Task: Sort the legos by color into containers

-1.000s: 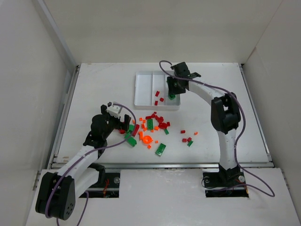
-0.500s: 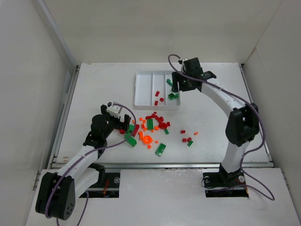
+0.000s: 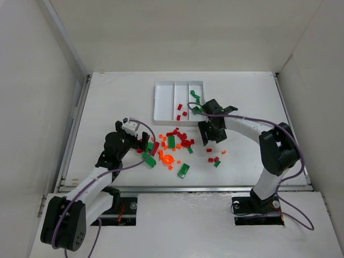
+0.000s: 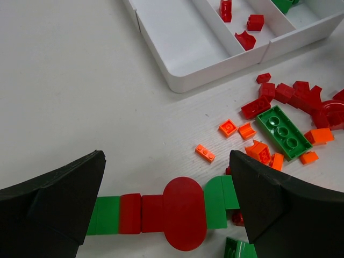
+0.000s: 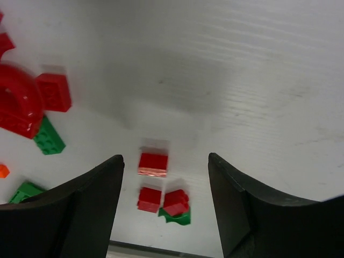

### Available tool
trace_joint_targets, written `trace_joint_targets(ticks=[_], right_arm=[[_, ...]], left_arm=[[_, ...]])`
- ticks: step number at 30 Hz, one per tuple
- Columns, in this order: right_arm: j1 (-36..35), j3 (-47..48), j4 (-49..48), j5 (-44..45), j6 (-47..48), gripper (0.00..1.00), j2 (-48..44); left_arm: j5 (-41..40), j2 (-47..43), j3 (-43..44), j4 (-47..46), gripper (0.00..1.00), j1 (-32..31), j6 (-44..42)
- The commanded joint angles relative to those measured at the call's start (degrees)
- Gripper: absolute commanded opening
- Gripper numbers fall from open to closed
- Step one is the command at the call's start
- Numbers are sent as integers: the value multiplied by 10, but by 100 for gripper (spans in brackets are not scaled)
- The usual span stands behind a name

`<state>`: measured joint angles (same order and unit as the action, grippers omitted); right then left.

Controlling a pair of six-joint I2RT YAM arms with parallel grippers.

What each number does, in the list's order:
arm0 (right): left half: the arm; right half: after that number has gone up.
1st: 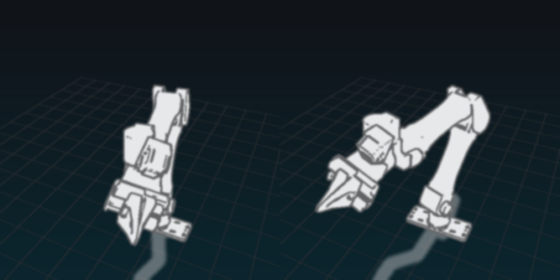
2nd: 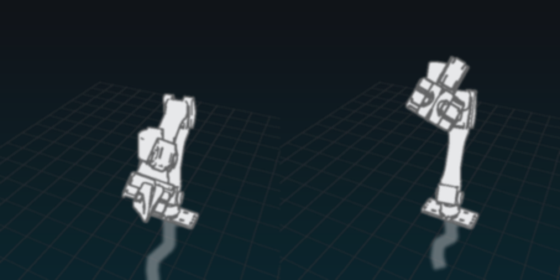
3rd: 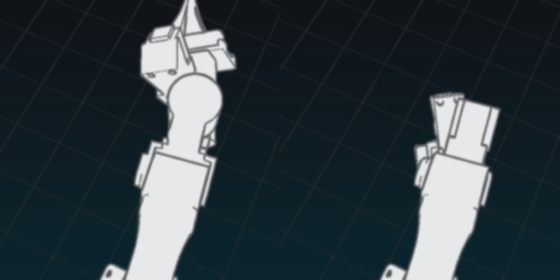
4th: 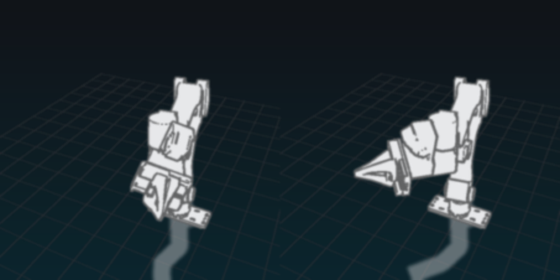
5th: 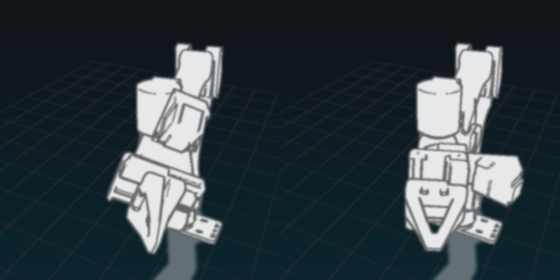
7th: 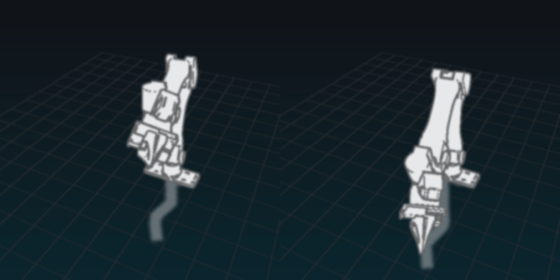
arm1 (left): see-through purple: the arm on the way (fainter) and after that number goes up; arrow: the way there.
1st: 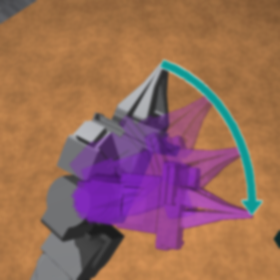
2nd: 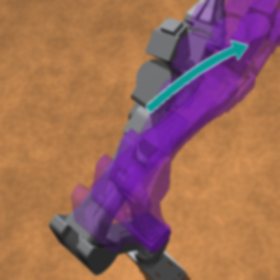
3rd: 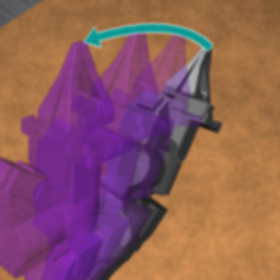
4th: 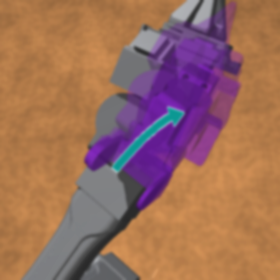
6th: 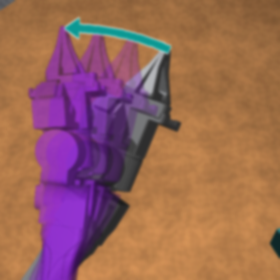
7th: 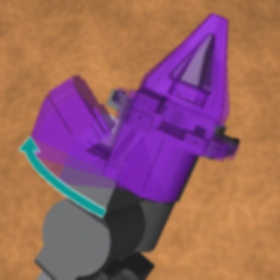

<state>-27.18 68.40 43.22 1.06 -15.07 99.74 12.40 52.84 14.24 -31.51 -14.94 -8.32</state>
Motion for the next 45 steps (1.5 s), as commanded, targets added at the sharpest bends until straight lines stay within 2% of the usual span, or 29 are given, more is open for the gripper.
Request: trace_joint_targets(ticks=[1, 6, 12, 14, 17, 18, 21, 22, 24, 29, 34, 37, 39, 42, 43, 45], right_arm=[[-42, 13, -20, 10, -15, 69, 14], [-55, 7, -8, 24, -36, 64, 49], [-55, -16, -8, 24, -54, 61, 43], [-55, -21, -14, 24, -59, 57, 43], [-55, -21, -27, 11, -59, 41, 43], [-55, -21, -27, 11, -59, 30, 43], [-55, -16, -27, 11, -59, 15, 43], [-55, -9, -20, 11, -59, 7, 43], [-55, 5, -13, 17, -53, 1, 37], [-55, 69, -15, 22, -33, 0, 6], [-55, 166, -140, 35, -25, 0, 4], [-55, 210, -202, 63, -20, 1, 56], [-55, 286, -202, 70, -7, 3, 126], [-50, 410, -149, 97, -7, 4, 221], [-50, 433, -141, 105, -7, 10, 240], [-44, 479, -129, 112, -1, 16, 282]], left_arm=[[4, -2, -8, -33, 100, -2, 7], [4, -2, -8, -33, 100, -2, 7], [-1, -2, -8, -33, 100, -2, 7], [-1, -2, -8, -33, 100, -2, 7], [-1, -2, -8, -33, 100, -2, 7], [-1, -2, -8, -33, 100, -2, 7], [-1, -2, -8, -33, 100, -2, 7], [-1, -2, -8, -33, 100, -2, 7], [-1, -2, -8, -33, 100, -2, 7], [-1, -2, -8, -33, 100, -2, 7], [-1, -2, -8, -33, 100, -2, 7], [-1, -7, -8, -33, 100, -2, 1], [-1, -7, -8, -33, 100, -2, -4], [-1, -12, -8, -33, 100, -2, -9], [-1, -19, -8, -33, 100, -2, -9], [-1, -19, -8, -33, 100, -2, -9]])
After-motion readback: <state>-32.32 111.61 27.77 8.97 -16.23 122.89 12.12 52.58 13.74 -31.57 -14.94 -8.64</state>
